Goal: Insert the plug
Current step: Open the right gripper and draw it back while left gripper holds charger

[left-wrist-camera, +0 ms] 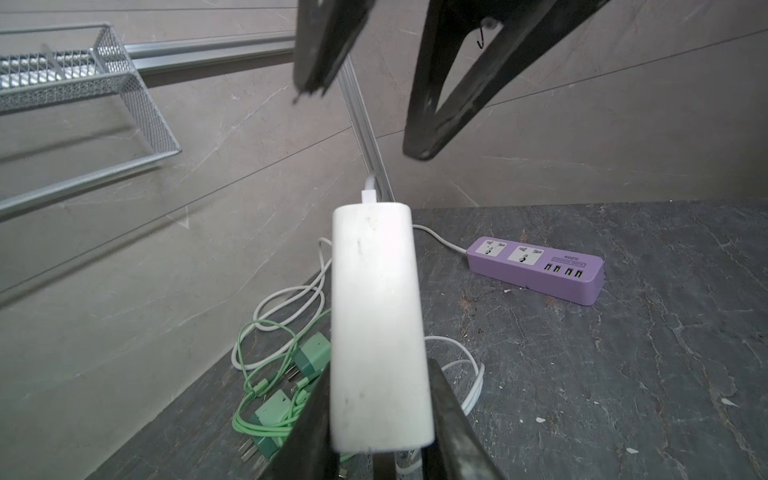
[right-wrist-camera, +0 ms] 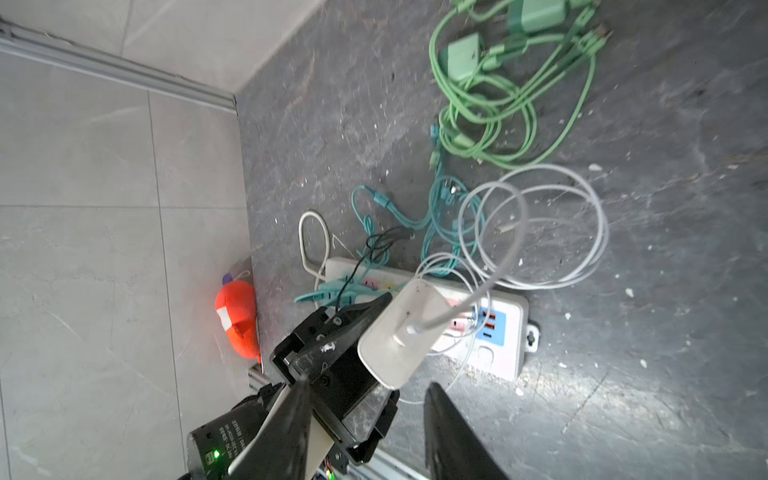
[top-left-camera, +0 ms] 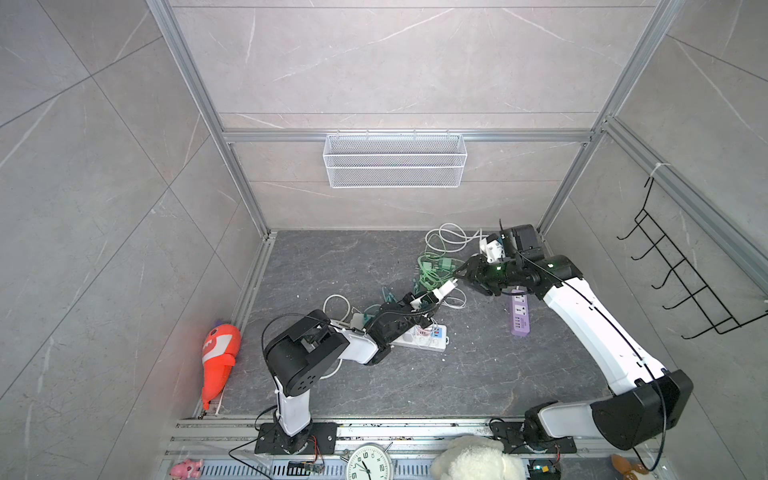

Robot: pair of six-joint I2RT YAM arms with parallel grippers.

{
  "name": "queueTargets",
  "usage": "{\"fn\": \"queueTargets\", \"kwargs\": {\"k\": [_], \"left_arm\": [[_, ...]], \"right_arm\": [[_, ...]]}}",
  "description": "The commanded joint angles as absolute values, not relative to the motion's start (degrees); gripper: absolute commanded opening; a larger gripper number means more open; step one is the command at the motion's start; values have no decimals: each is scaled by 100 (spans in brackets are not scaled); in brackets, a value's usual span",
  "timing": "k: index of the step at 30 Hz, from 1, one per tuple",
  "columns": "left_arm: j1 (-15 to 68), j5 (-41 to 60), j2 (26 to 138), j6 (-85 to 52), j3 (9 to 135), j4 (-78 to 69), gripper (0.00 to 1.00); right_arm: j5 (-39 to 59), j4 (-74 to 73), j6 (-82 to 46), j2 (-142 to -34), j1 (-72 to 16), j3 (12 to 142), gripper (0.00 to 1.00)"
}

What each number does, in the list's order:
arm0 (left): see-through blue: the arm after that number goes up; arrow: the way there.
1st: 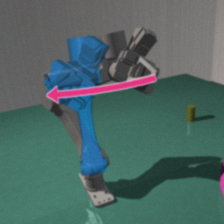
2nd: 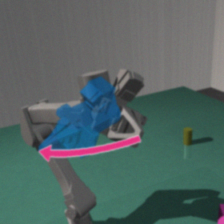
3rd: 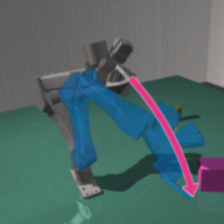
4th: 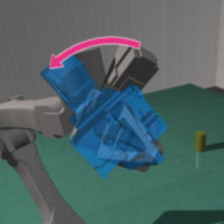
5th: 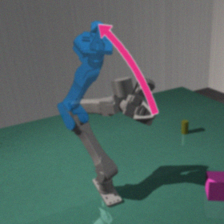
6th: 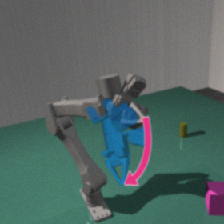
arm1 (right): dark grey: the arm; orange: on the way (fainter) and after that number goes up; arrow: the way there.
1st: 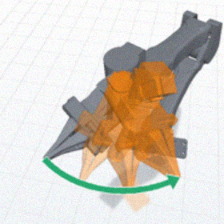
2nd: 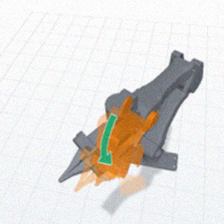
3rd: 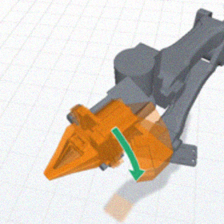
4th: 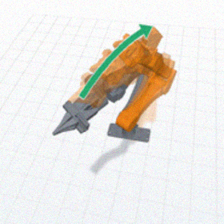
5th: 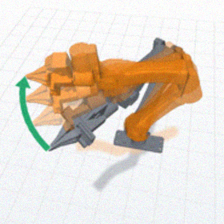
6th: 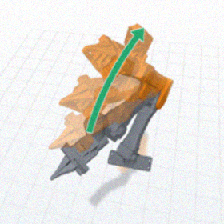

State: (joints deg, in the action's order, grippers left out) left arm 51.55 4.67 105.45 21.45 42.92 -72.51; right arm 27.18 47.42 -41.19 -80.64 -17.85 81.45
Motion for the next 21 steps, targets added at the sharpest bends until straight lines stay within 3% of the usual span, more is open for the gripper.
{"fn": "queueTargets", "kwargs": {"k": [1,9,21], "left_arm": [[5225,442,10585,2602,4394,-8092,0],[5265,341,10599,2764,4359,-8088,0],[5361,250,10638,3133,4425,-8095,0]], "right_arm": [[3255,5157,-4182,-8161,-1763,8410,46],[2702,5946,-3903,-8167,-1750,8595,47],[2830,5674,-4236,-8294,-1635,8332,49]]}}
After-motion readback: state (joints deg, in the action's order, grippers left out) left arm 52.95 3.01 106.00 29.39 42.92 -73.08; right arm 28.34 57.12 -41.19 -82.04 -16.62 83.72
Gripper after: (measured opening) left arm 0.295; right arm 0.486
